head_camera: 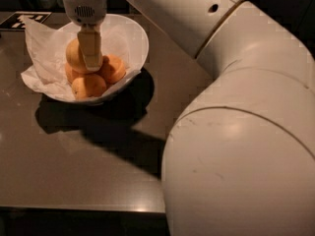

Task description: Pick orange from white bowl

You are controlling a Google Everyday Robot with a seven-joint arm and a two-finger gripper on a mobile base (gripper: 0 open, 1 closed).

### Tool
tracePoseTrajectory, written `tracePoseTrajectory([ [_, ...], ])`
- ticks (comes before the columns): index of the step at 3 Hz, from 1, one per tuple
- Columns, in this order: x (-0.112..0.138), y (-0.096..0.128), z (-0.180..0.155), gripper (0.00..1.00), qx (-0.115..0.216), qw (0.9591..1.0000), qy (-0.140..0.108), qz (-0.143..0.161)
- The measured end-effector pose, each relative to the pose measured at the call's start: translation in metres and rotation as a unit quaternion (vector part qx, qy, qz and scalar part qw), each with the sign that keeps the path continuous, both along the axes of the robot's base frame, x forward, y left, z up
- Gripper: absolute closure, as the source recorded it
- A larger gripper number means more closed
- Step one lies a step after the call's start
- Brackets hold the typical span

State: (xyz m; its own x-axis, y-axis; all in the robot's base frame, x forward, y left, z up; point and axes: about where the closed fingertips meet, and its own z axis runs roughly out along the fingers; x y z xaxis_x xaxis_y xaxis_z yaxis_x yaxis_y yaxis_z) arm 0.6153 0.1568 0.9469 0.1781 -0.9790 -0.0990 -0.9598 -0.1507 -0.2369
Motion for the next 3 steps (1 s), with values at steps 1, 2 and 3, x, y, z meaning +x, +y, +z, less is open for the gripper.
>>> tracePoseTrajectory([
  [1, 0.007, 0.000, -0.005, 0.29, -0.002, 1.0000, 0.006, -0.002],
  [2, 0.010, 0.006, -0.008, 0.26, -0.002, 0.9999, 0.010, 0.006],
  [3, 0.011, 0.016, -0.011, 0.26, -0.002, 0.9998, 0.014, 0.017],
])
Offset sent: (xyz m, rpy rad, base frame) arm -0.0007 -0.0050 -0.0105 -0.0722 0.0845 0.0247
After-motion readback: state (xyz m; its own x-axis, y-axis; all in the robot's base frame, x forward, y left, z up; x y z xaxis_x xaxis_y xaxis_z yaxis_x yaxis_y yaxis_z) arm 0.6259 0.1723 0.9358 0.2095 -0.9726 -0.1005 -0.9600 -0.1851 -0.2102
